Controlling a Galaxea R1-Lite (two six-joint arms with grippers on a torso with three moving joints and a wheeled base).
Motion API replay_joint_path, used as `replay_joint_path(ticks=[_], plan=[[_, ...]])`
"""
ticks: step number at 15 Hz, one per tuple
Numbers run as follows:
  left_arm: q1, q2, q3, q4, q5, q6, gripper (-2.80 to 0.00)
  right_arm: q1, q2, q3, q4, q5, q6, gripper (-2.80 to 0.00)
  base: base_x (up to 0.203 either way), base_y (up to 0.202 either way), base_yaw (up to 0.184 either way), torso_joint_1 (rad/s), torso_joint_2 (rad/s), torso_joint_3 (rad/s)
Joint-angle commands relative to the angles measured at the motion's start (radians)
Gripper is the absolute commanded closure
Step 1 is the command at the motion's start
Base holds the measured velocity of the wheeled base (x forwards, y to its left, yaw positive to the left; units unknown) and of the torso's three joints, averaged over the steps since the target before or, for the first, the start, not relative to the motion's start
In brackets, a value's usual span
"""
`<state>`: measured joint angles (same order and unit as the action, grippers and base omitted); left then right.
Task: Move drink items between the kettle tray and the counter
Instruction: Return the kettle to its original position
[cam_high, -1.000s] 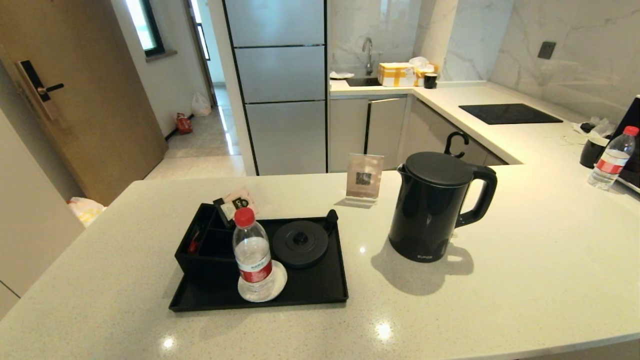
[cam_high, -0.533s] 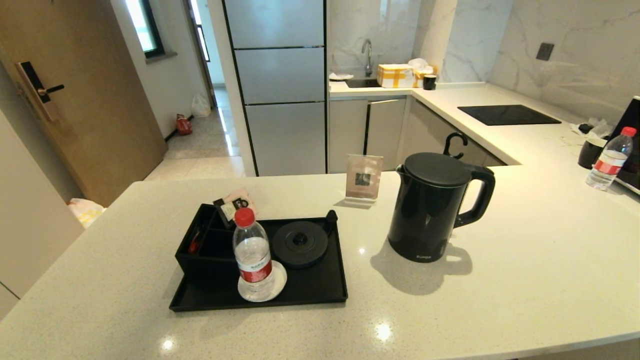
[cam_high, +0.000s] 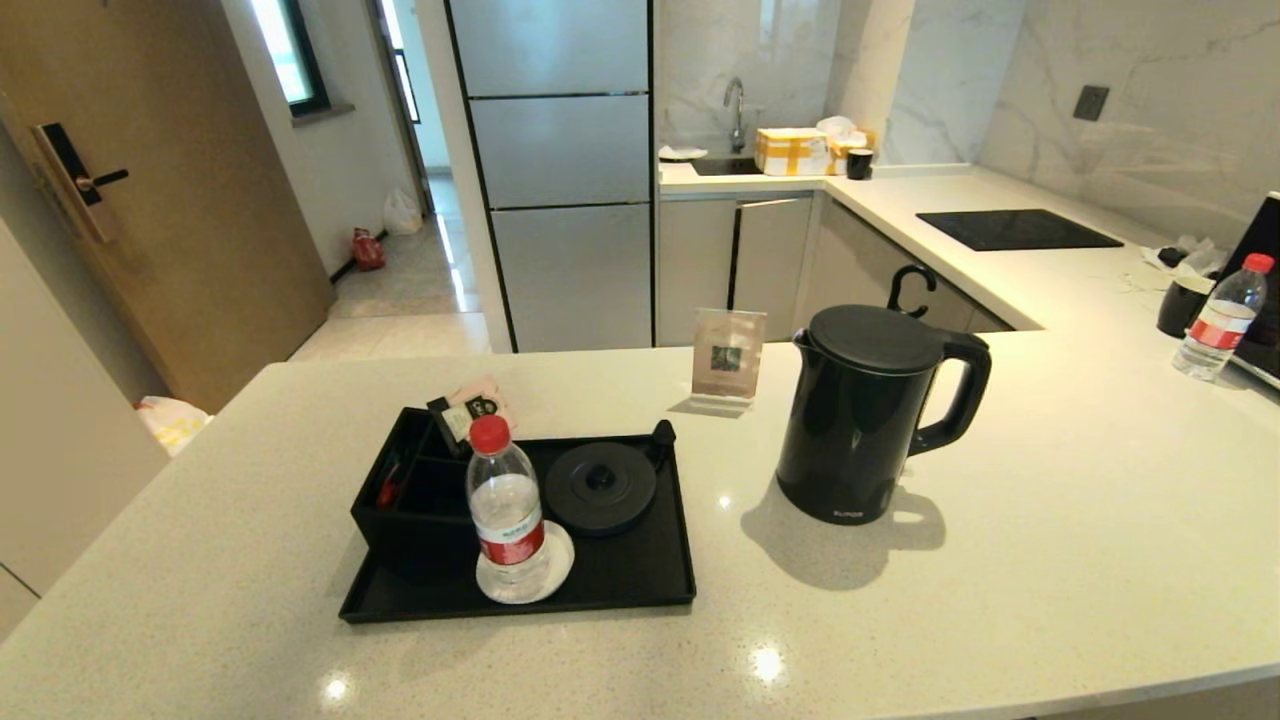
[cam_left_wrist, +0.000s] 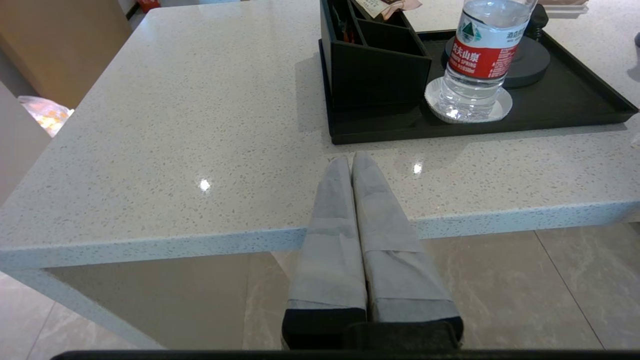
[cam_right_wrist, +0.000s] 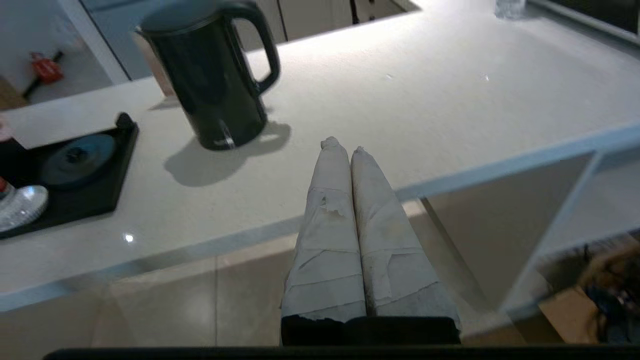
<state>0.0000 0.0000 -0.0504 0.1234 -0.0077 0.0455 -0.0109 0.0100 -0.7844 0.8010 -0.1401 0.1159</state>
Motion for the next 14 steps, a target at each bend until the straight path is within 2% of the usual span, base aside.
replay_joint_path(ticks=[1,3,5,8,9,10,12,14], plan=[[0.001,-0.001,0.0,0.001,0.0,0.0,0.0,0.0,-0.01,0.056,-0.072,0.006,-0.003,0.0,0.0,0.0,0.0,0.0,0.0,0.0],[0.001,-0.001,0.0,0.001,0.0,0.0,0.0,0.0,-0.01,0.239,-0.286,0.008,-0.019,0.0,0.0,0.0,0.0,0.0,0.0,0.0],[0.0,0.0,0.0,0.001,0.0,0.0,0.0,0.0,-0.01,0.47,-0.58,0.011,-0.056,0.0,0.0,0.0,0.0,0.0,0.0,0.0],[0.002,0.0,0.0,0.001,0.0,0.0,0.0,0.001,-0.01,0.758,-1.013,0.015,-0.182,0.0,0.0,0.0,0.0,0.0,0.0,0.0],[0.002,0.0,0.0,0.001,0.0,0.0,0.0,0.002,-0.01,0.785,-1.068,0.017,-0.222,0.0,0.0,0.0,0.0,0.0,0.0,0.0],[0.001,-0.001,0.0,0.001,0.0,0.0,0.0,0.001,-0.01,0.782,-1.042,0.033,-0.225,0.0,0.0,0.0,0.0,0.0,0.0,0.0],[0.002,-0.002,0.0,0.001,0.0,0.0,0.0,0.0,-0.01,0.772,-0.84,0.129,-0.23,0.0,0.0,0.0,0.0,0.0,0.0,0.0],[0.0,0.0,-0.001,0.001,0.0,0.0,0.0,0.0,-0.01,0.763,-0.806,0.151,-0.239,0.0,0.0,0.0,0.0,0.0,0.0,0.0]])
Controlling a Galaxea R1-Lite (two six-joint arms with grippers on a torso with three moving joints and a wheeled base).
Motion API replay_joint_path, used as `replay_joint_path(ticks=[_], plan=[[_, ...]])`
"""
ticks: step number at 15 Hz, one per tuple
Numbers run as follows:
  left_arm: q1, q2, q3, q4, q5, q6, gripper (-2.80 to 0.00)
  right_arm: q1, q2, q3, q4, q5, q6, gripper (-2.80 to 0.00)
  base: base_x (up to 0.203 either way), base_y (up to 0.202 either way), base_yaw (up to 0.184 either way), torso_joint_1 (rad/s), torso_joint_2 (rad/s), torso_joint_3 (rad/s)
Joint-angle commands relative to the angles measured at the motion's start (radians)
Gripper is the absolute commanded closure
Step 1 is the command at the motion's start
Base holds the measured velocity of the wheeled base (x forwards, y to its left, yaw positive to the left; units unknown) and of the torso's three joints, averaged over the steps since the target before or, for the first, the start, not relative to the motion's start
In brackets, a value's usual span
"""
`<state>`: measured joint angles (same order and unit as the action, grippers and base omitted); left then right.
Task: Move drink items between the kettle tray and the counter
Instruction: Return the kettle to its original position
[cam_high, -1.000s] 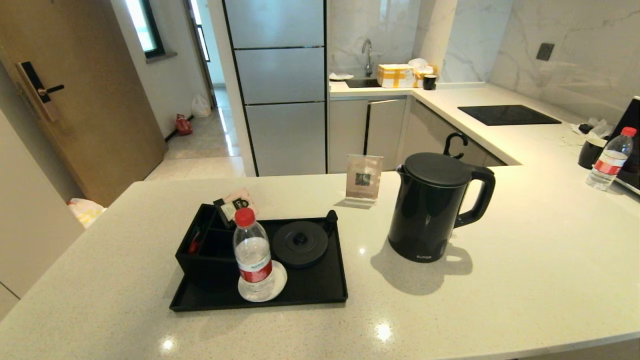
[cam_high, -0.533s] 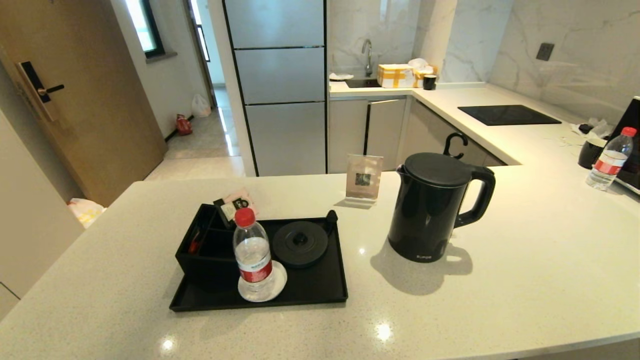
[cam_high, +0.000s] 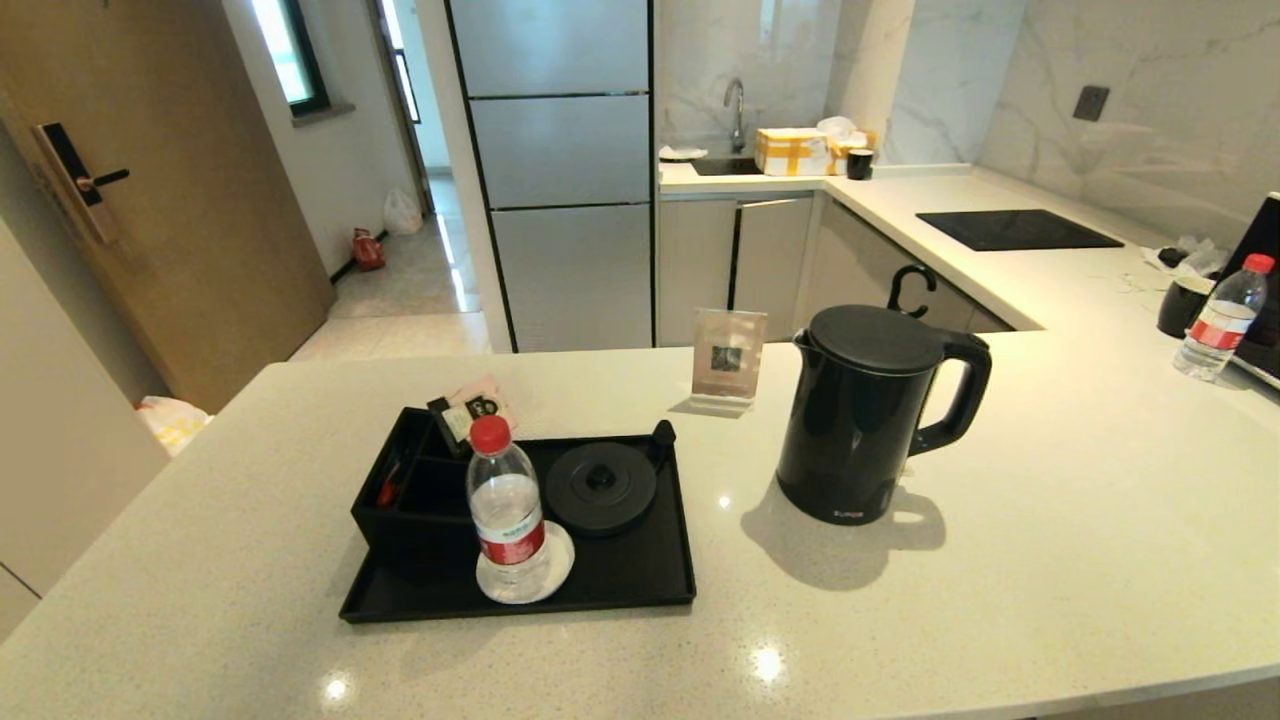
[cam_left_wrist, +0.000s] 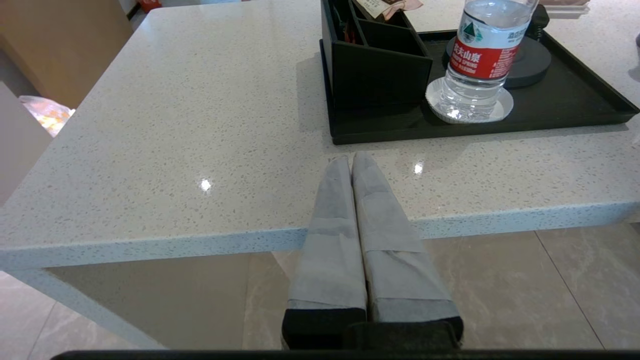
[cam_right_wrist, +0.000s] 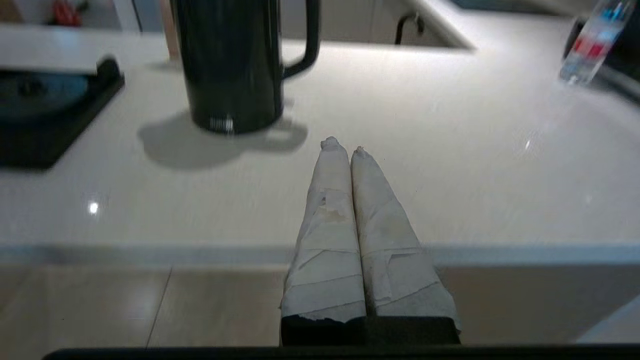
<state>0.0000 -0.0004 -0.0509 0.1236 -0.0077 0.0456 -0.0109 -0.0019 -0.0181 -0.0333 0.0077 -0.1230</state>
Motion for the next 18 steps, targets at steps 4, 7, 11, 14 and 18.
replay_joint_path(ticks=[4,7,11,14,18], plan=[[0.002,-0.001,0.0,0.001,0.0,0.0,0.0,0.002,0.002,-0.003,0.03,0.003,-0.004,0.0,0.0,0.0,0.0,0.0,0.0,0.0],[0.002,0.0,0.0,0.001,0.0,0.0,0.0,0.0,0.002,-0.003,0.029,0.002,0.005,0.0,0.0,0.0,0.0,0.0,0.0,0.0],[0.0,-0.001,0.0,0.001,0.0,0.0,0.0,0.0,0.002,-0.003,0.029,0.002,0.003,0.0,0.0,0.0,0.0,0.0,0.0,0.0],[0.002,0.0,-0.001,0.001,0.0,0.0,0.0,0.0,0.002,-0.003,0.029,0.002,0.005,0.0,0.0,0.0,0.0,0.0,0.0,0.0],[0.002,0.0,0.0,0.001,0.0,0.0,0.0,0.002,0.002,0.001,0.016,0.002,-0.006,0.0,0.0,0.0,0.0,0.0,0.0,0.0]])
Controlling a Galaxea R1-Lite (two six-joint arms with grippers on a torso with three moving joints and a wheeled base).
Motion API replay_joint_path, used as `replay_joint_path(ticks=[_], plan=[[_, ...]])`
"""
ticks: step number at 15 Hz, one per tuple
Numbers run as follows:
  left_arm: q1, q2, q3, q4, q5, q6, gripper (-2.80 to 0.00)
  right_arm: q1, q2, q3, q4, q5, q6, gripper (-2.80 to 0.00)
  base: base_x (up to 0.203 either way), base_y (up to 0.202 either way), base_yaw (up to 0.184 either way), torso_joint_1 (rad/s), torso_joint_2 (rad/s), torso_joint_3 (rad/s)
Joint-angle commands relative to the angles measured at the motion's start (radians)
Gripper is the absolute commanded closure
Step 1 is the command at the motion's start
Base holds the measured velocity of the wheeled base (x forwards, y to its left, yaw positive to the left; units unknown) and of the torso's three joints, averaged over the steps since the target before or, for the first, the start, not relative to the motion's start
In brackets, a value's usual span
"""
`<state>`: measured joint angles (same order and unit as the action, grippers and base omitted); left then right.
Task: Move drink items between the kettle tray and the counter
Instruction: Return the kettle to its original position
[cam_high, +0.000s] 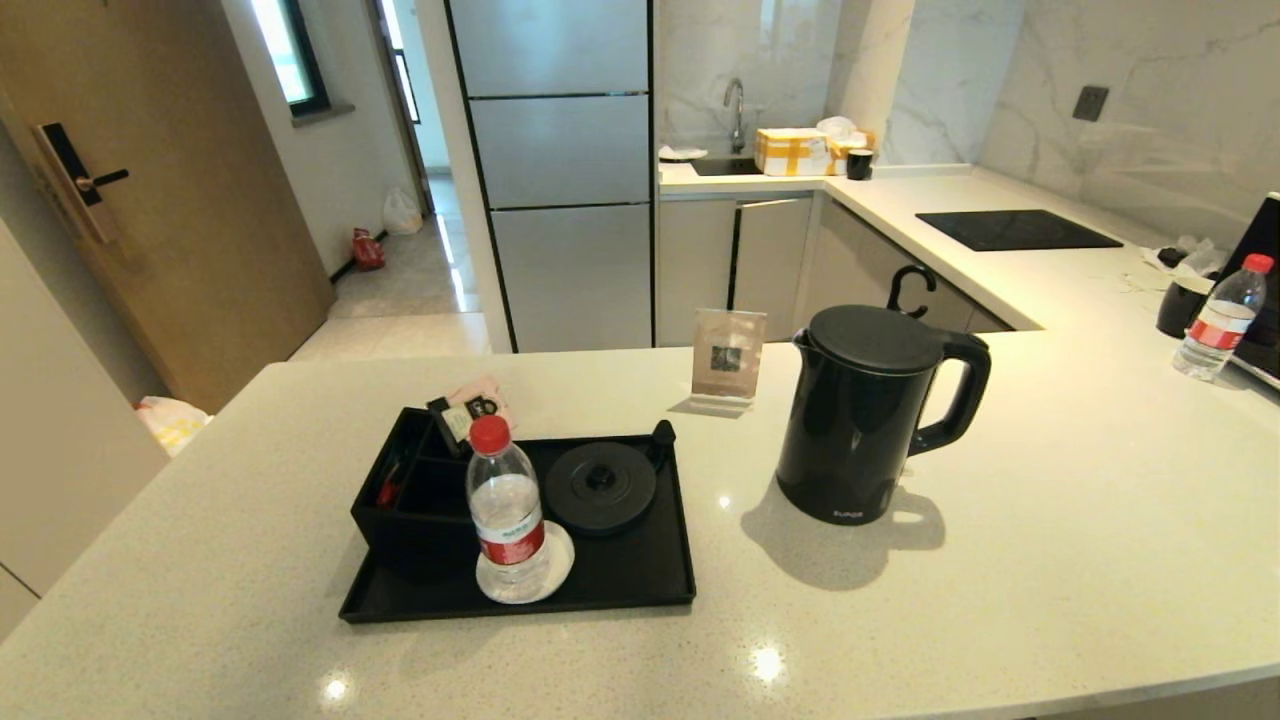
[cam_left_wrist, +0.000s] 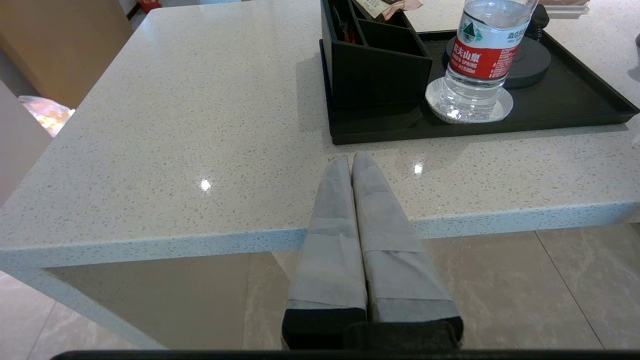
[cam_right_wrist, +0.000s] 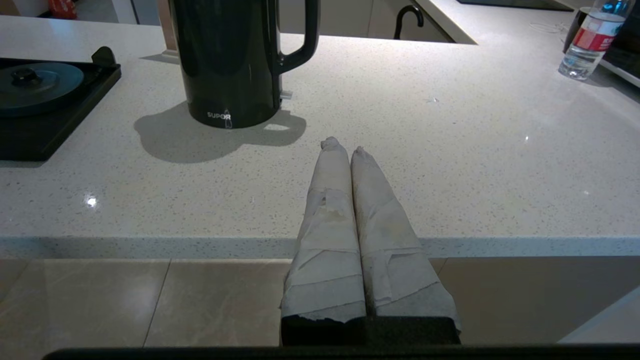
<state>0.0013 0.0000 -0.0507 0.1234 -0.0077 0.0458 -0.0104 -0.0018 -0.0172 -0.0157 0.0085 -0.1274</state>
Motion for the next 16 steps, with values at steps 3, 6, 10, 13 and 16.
replay_joint_path(ticks=[3,6,10,13,16], plan=[[0.0,-0.002,0.0,0.001,0.0,0.0,0.0,0.0,0.002,0.0,-0.001,0.001,0.0,0.0,0.0,0.0,0.0,0.0,0.0,0.0],[-0.001,0.0,-0.001,0.001,0.0,0.0,0.0,0.0,0.002,0.002,-0.003,0.001,0.008,0.0,0.0,0.0,0.0,0.0,0.0,0.0],[-0.001,0.0,0.0,0.001,0.0,0.0,0.0,0.001,0.002,0.006,-0.021,0.001,0.008,0.0,0.0,0.0,0.0,0.0,0.0,0.0],[-0.001,-0.002,0.0,0.001,0.0,0.0,0.0,0.0,0.002,0.017,-0.052,0.001,0.002,0.0,0.0,0.0,0.0,0.0,0.0,0.0],[0.0,0.0,0.0,0.001,0.0,0.0,0.0,0.0,0.002,0.017,-0.053,0.001,0.003,0.0,0.0,0.0,0.0,0.0,0.0,0.0]])
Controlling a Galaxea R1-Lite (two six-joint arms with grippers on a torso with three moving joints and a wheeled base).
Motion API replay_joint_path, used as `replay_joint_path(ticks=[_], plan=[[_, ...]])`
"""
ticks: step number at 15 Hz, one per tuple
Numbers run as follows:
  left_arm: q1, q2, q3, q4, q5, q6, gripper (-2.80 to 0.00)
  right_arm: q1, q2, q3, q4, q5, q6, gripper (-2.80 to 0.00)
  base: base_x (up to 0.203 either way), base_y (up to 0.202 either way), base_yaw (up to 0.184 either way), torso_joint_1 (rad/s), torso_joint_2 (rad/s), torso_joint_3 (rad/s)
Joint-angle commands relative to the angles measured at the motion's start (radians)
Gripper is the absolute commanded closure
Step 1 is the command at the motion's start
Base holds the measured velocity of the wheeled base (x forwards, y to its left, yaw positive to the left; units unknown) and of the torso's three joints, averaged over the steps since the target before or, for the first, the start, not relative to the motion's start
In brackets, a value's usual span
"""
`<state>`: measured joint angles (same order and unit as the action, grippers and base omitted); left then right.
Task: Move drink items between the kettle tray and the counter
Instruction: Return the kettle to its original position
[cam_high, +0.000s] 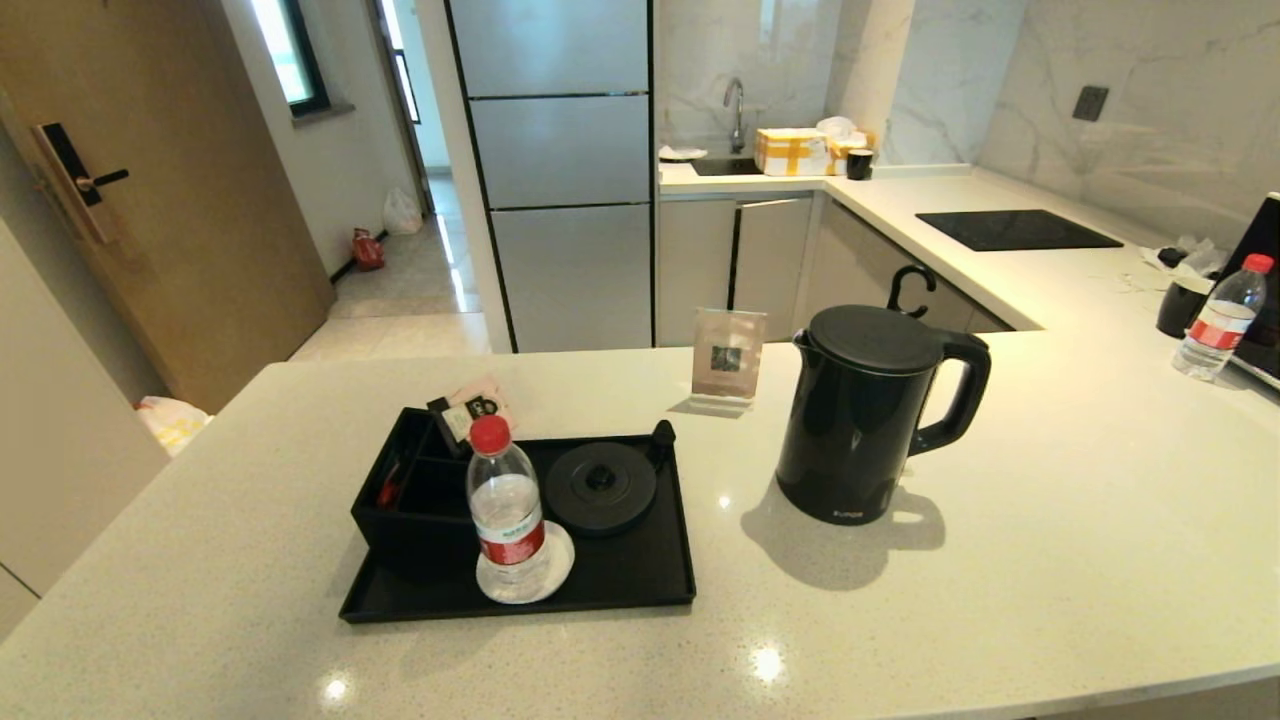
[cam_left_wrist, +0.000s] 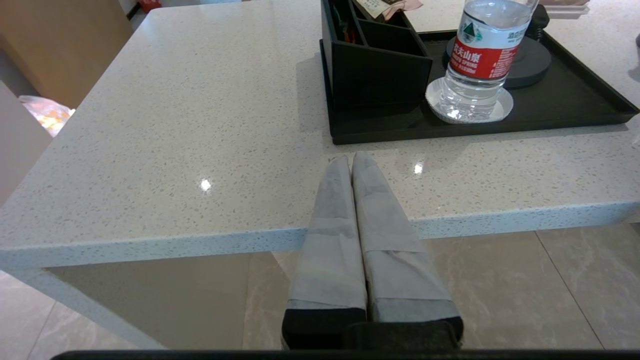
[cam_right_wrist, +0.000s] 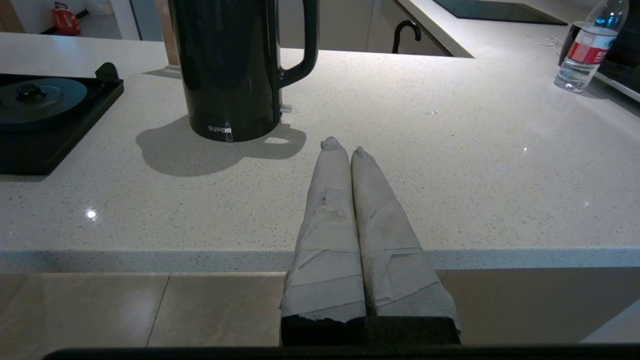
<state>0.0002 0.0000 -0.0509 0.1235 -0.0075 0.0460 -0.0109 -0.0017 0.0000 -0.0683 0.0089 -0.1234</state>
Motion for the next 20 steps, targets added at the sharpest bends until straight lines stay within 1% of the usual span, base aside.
replay_joint_path(ticks=[1,6,8,9,11,12,13,15,16,17,18,20], plan=[[0.0,0.0,0.0,0.001,0.0,0.0,0.0,0.0,0.002,0.0,-0.001,0.0,-0.002,0.0,0.0,0.0,0.0,0.0,0.0,0.0],[0.001,0.0,0.0,0.001,0.0,0.0,0.0,0.0,0.002,-0.001,0.002,-0.001,0.001,0.0,0.0,0.0,0.0,0.0,0.0,0.0],[0.001,-0.001,-0.001,0.001,0.0,0.0,0.0,0.0,0.005,-0.045,0.033,-0.01,0.0,0.0,0.0,0.0,0.0,0.0,0.0,0.0],[0.001,-0.002,0.0,0.001,0.0,0.0,0.0,0.0,0.019,-0.112,0.077,-0.012,0.002,0.0,0.0,0.0,0.0,0.0,0.0,0.0],[0.001,0.0,0.0,0.001,0.0,0.0,0.0,0.0,0.073,-0.319,0.224,-0.016,0.019,0.0,0.0,0.0,0.0,0.0,0.0,0.0],[0.001,0.0,0.0,0.001,0.0,0.0,0.0,0.0,0.104,-0.385,0.306,-0.019,0.029,0.0,0.0,0.0,0.0,0.0,0.0,0.0],[0.0,0.0,-0.001,0.001,0.0,0.0,0.0,-0.001,0.146,-0.439,0.393,-0.019,0.058,0.0,0.0,0.0,0.0,0.0,0.0,0.0],[0.001,0.0,-0.001,0.001,0.0,0.0,0.0,-0.003,0.315,-0.578,0.522,-0.01,0.128,0.0,0.0,0.0,0.0,0.0,0.0,0.0],[0.0,-0.002,0.0,0.001,0.0,0.0,0.0,-0.004,0.43,-0.624,0.556,0.003,0.157,0.0,0.0,0.0,0.0,0.0,0.0,0.0],[0.0,0.0,0.0,0.001,0.0,0.0,0.0,-0.004,0.534,-0.628,0.545,0.014,0.173,0.0,0.0,0.0,0.0,0.0,0.0,0.0],[0.0,0.0,0.0,0.001,0.0,0.0,0.0,-0.004,0.647,-0.615,0.506,0.023,0.188,0.0,0.0,0.0,0.0,0.0,0.0,0.0],[0.0,0.0,0.0,0.001,0.0,0.0,0.0,-0.001,0.85,-0.574,0.363,0.036,0.216,0.0,0.0,0.0,0.0,0.0,0.0,0.0]])
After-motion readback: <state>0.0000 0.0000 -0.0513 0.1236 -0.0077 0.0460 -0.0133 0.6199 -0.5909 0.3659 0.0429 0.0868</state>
